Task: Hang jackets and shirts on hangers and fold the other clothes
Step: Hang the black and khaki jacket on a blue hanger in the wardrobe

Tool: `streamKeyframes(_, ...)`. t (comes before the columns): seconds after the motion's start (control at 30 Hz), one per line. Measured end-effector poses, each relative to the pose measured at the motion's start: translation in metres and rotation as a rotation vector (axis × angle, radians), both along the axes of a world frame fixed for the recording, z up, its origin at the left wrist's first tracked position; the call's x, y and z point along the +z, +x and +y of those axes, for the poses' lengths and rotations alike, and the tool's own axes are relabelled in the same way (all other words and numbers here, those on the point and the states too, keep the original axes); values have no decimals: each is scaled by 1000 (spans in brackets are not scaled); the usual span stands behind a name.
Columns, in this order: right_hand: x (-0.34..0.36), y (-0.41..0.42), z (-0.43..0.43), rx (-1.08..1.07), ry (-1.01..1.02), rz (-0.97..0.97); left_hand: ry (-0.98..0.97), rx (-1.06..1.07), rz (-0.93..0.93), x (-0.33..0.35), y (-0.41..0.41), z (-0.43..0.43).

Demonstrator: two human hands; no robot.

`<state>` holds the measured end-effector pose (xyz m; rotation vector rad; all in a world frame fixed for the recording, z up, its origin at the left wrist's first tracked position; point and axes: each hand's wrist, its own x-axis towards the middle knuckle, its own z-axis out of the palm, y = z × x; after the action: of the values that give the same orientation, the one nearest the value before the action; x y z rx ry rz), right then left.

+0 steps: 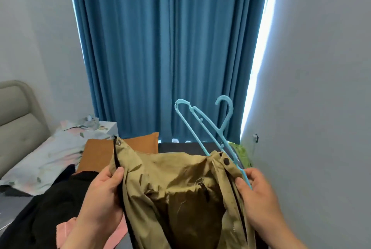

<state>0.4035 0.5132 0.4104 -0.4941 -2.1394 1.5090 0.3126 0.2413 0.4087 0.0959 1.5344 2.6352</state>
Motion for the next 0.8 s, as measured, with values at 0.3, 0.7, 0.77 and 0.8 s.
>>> streamKeyframes(0.3, -28, 18, 117, -419, 116, -94, -308, -53, -15, -16, -79, 51)
streamKeyframes(0.7, -278, -83, 216, -305, 69, -409, -657, -153, -124, -292, -203, 200)
streamKeyframes(0.77, -331, -96, 228, -279, 92, -434, -680, -132, -133, -343, -214, 213)
streamKeyframes(0.8, -357, -102, 234, -266, 113, -444, -697, -122, -131, -366, -218, 218)
